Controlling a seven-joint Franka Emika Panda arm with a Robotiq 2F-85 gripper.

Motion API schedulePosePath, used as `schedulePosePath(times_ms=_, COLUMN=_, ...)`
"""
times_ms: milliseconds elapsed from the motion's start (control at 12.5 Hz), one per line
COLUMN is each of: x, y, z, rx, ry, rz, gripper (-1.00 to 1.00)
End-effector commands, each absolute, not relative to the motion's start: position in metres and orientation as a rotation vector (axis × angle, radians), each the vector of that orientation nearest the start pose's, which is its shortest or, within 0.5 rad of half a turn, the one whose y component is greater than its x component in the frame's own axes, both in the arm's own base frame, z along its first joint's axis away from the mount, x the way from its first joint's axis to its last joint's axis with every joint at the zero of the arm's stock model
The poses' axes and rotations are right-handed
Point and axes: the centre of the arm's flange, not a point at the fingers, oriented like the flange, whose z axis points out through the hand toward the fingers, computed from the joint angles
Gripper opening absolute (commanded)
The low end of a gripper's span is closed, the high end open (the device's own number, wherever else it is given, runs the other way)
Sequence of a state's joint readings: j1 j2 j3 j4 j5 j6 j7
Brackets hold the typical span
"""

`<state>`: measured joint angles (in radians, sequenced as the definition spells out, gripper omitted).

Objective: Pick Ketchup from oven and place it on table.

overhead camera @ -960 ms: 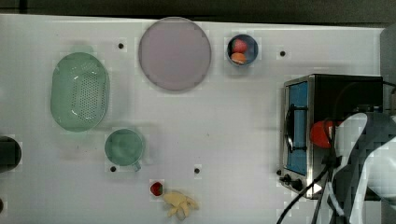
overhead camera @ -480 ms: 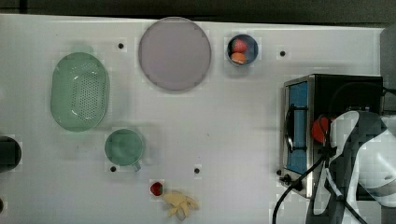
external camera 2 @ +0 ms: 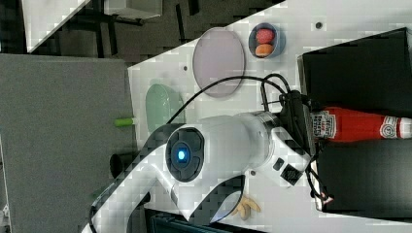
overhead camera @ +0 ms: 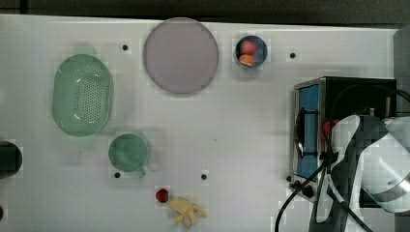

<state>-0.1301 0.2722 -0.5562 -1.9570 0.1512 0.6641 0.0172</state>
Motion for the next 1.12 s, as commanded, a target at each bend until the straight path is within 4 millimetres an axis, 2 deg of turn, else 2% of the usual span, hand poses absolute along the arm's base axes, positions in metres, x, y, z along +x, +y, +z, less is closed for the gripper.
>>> schedulePosePath(times_ms=80, x=0.472, y=-0.376, z=0.381, rx=-2.16, ry=2.257, rz=-0.086, gripper=0.29)
schedulePosePath(times_ms=240, x=0.488, y=-0.367, z=0.424, rx=-2.195, ry=2.195, rz=-0.178, gripper=0.29)
schedulePosePath(times_ms=400, x=0.508, y=-0.347, z=0.484, rx=-2.317, ry=2.106, rz=-0.256, gripper=0.29)
schedulePosePath(times_ms=560, x=0.522, y=-0.316, z=0.539, rx=-2.413, ry=2.021, rz=-0.269, gripper=0.29)
schedulePosePath(times_ms=720, x=0.535, y=-0.274, z=0.577, rx=-2.477, ry=1.923, rz=-0.222, gripper=0.29)
schedulePosePath(times_ms=880, x=0.548, y=-0.215, z=0.597, rx=-2.571, ry=1.79, rz=-0.131, gripper=0.29)
schedulePosePath(times_ms=960, x=0.556, y=-0.178, z=0.6, rx=-2.628, ry=1.706, rz=-0.089, gripper=0.29)
schedulePosePath(times_ms=1120, x=0.571, y=-0.109, z=0.595, rx=-2.731, ry=1.54, rz=-0.036, gripper=0.29)
